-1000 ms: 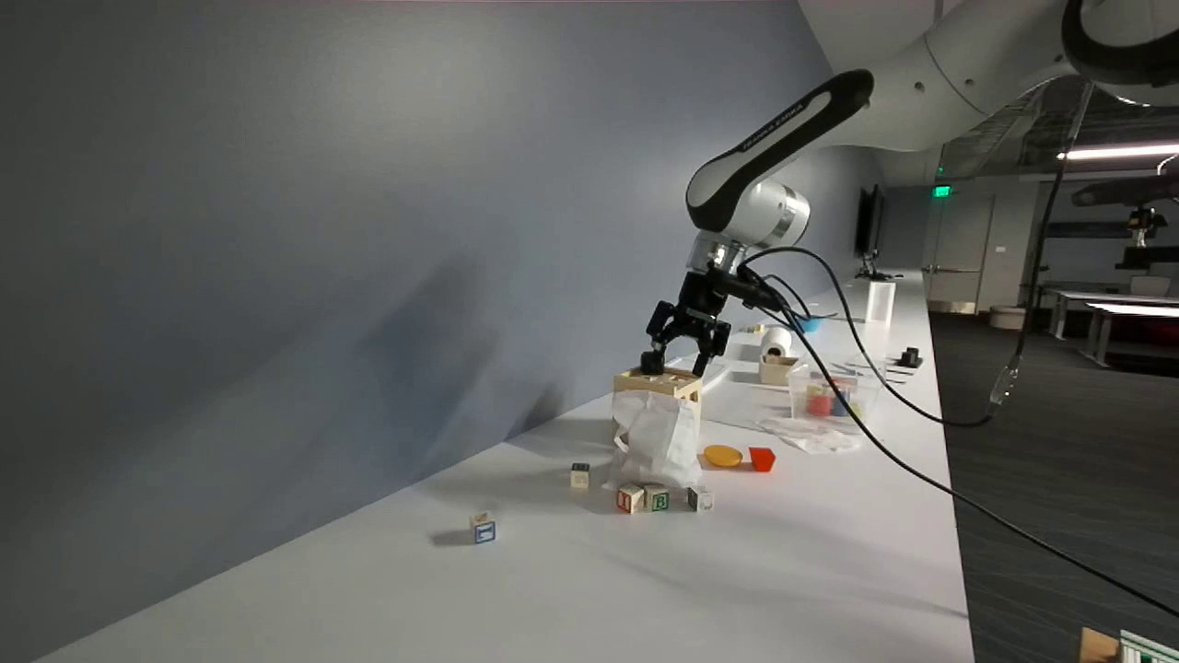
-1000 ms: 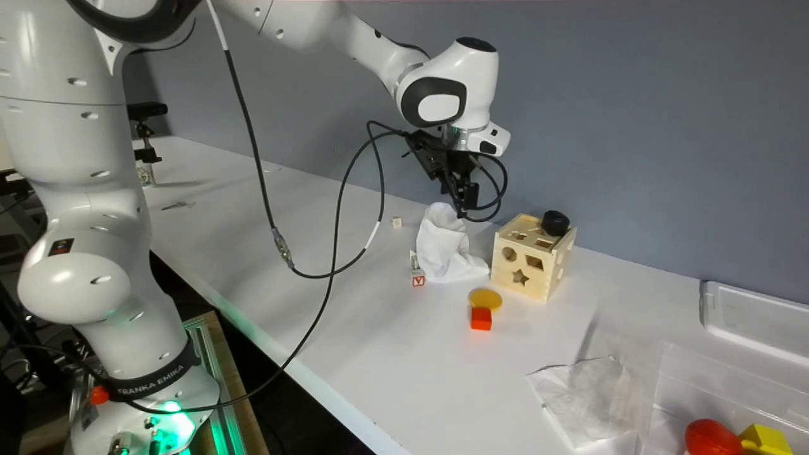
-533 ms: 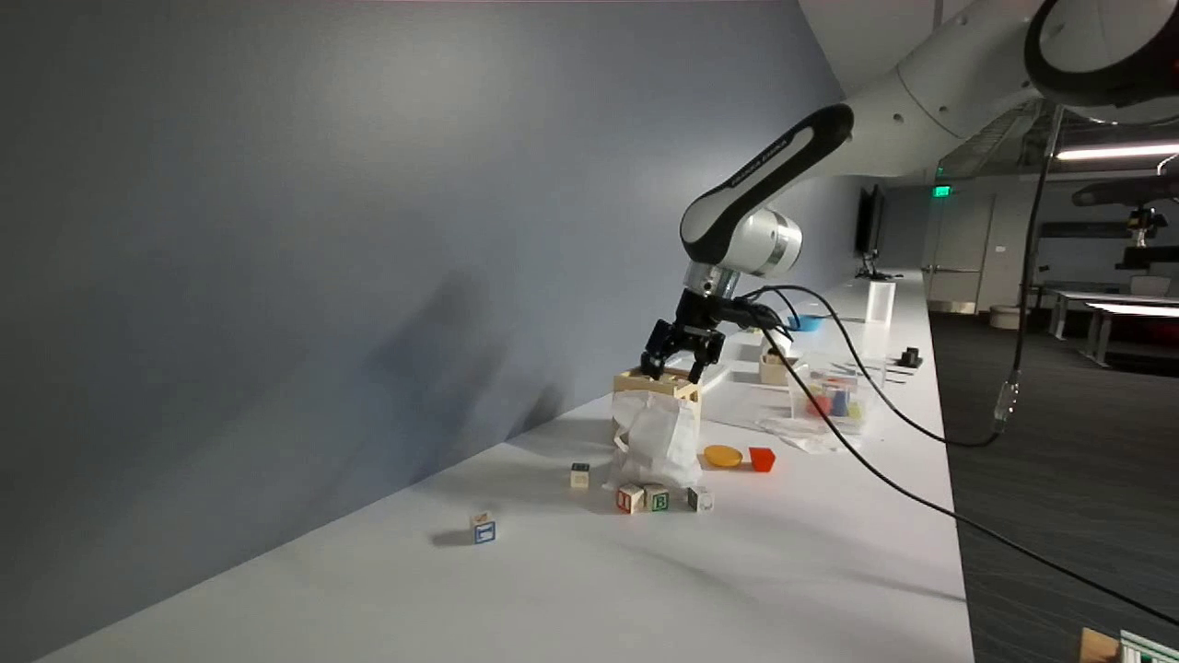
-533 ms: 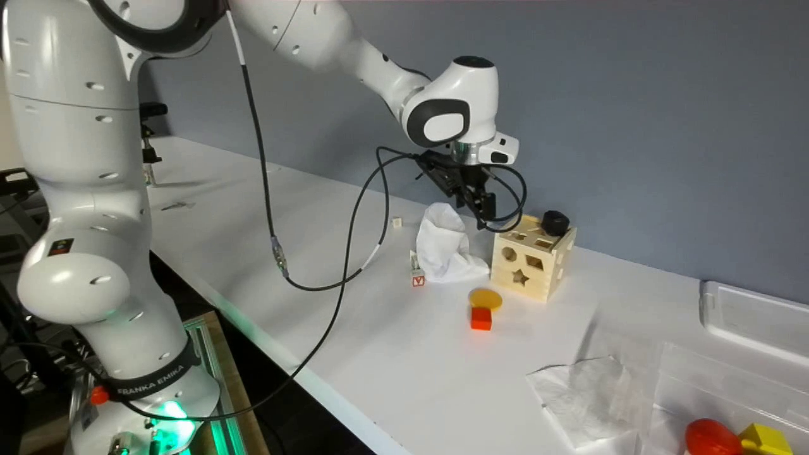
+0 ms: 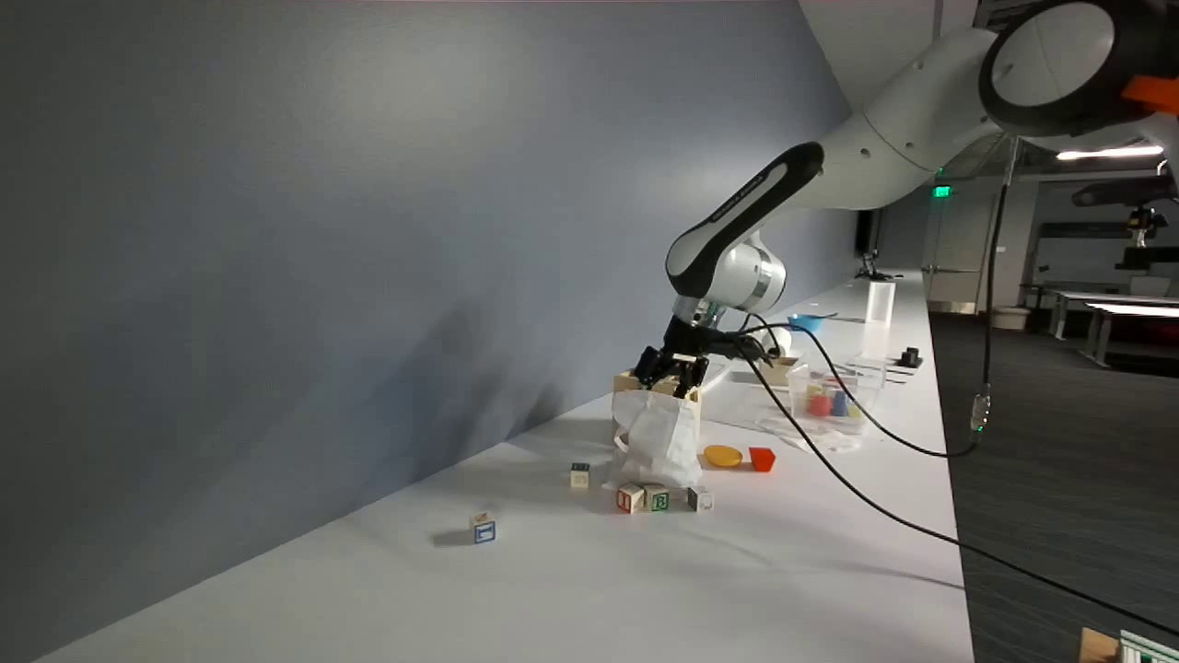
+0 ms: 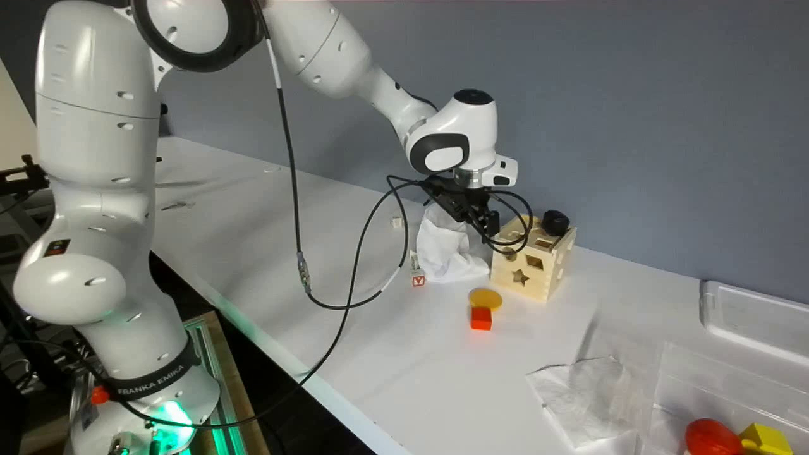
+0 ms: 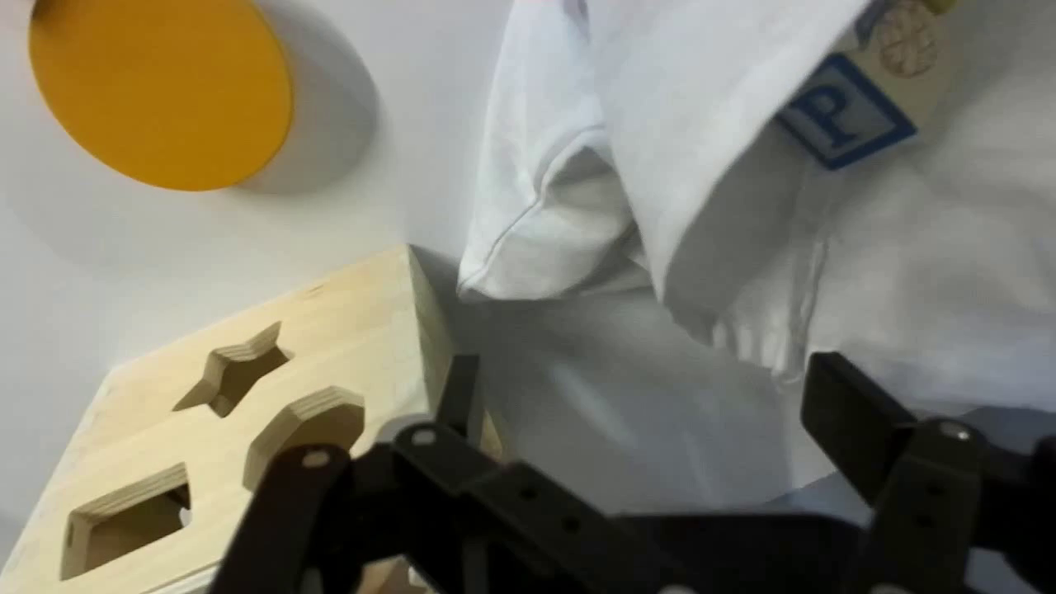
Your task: Put the contents on the table inside the plastic
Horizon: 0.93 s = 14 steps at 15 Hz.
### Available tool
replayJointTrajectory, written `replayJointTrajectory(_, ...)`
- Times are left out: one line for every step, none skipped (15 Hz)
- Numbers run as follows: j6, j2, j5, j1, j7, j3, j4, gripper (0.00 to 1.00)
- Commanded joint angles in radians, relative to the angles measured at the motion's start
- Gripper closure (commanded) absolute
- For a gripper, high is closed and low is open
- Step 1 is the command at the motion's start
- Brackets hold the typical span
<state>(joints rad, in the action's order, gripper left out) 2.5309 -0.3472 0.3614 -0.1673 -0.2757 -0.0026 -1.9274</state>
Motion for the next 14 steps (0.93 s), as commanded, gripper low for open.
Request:
replayJointTrajectory(-0.021,-0.015,0.027,-0.024,-0.033,0.037,0.026,0.0)
replayJointTrajectory(-0.025,-0.011,0.031,-0.025,-0.031,0.042,0.025,0.0)
replayJointTrajectory(-0.03,-0.008,0.022,-0.021,-0.017,0.039,0.025,0.0)
replayJointTrajectory(-0.041,-0.005,0.029,-0.024,-0.015,0.043,0.027,0.03)
replayJointTrajectory(-0.043,-0.005,0.024,-0.022,-0.011,0.042,0.029,0.28)
replayJointTrajectory(-0.055,-0.005,0.023,-0.021,-0.006,0.041,0.031,0.28)
replayJointTrajectory(-0.075,-0.005,0.027,-0.022,-0.007,0.043,0.035,0.3)
replayJointTrajectory(-0.091,-0.006,0.033,-0.024,-0.01,0.045,0.038,0.39)
replayJointTrajectory(-0.109,-0.007,0.033,-0.023,-0.008,0.044,0.042,0.46)
replayJointTrajectory(-0.131,-0.008,0.032,-0.021,-0.004,0.042,0.044,0.55)
replayJointTrajectory(-0.15,-0.009,0.028,-0.018,0.002,0.039,0.045,0.6)
replayJointTrajectory(-0.165,-0.009,0.026,-0.016,0.006,0.036,0.046,0.68)
replayJointTrajectory(-0.172,-0.008,0.025,-0.015,0.008,0.034,0.046,0.74)
replayJointTrajectory(-0.173,-0.006,0.02,-0.012,0.015,0.03,0.045,0.81)
